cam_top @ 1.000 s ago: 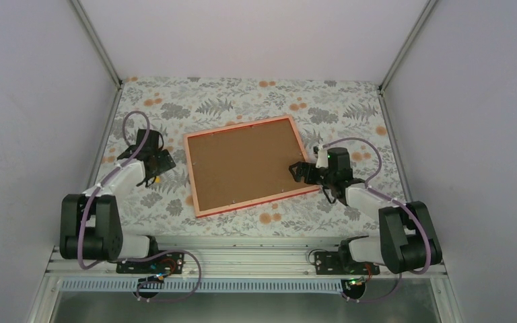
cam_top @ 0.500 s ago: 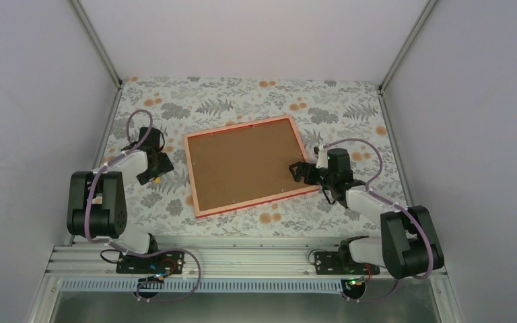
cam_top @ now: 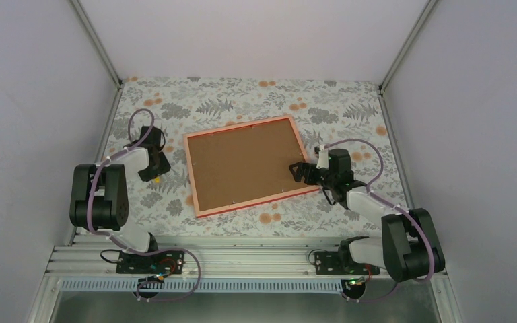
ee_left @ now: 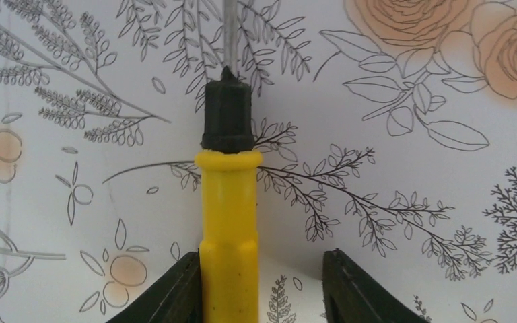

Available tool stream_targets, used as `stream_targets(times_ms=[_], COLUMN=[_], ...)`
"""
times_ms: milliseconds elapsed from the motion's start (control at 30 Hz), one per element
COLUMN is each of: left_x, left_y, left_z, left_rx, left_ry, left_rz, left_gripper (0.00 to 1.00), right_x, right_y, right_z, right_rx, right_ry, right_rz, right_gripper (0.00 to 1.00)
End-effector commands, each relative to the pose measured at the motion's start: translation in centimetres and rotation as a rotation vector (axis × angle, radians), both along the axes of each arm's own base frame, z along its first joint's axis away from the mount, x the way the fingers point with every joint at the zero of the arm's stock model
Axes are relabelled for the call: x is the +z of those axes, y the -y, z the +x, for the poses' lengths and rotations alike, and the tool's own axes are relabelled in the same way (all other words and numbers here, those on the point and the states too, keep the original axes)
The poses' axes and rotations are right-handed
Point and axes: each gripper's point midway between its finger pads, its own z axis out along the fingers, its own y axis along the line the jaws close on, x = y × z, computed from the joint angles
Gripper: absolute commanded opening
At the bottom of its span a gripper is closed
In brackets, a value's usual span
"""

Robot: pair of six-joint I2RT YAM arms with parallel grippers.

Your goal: Take the photo out of the frame

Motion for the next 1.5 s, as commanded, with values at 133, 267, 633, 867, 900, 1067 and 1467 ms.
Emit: stream_targets(times_ms=[133,267,633,867,900,1067,1467], left_x=[0.2,1.3,8.2,11.0,11.2,12.5,15.1], left_y=[0.3,0.5,3.9,11.7,13.0,20.2,32.1], left_z=[0.4,0.5,2.4,2.5,2.4,1.1,-3.5], left_rx=[-0.029,-0.054,-0.17,-0.421,-0.466,-0.707,-1.087], left_ry=[0.01,0.03,0.188,0.27,0.282,0.349,0.489], left_rz=[-0.02,-0.017,-0.012,-0.092,-0.115,-0.219,-0.386], left_gripper=[0.26,0.17,0.11,0.1,0.09,0.08,0.06], right_x=[-0.9,-1.1,0.2,4.2,4.8,7.5,12.5], right_y=[-1.3,-2.1,-2.1,-3.2,-3.6,-5.6,-10.0], right_z=[-0.5,-0.9,-1.7,-2.8,-3.0,-4.2,-6.5], right_rx=[0.05,0.077,0.074,0.125,0.142,0.226,0.396], right_ry=[-0.023,-0.046,-0.04,0.022,0.029,0.055,0.111], right_rz=[0.001,-0.004,-0.041,0.014,0.035,0.154,0.432], right_gripper=[0.99,0.99,1.0,1.0,1.0,1.0,0.96])
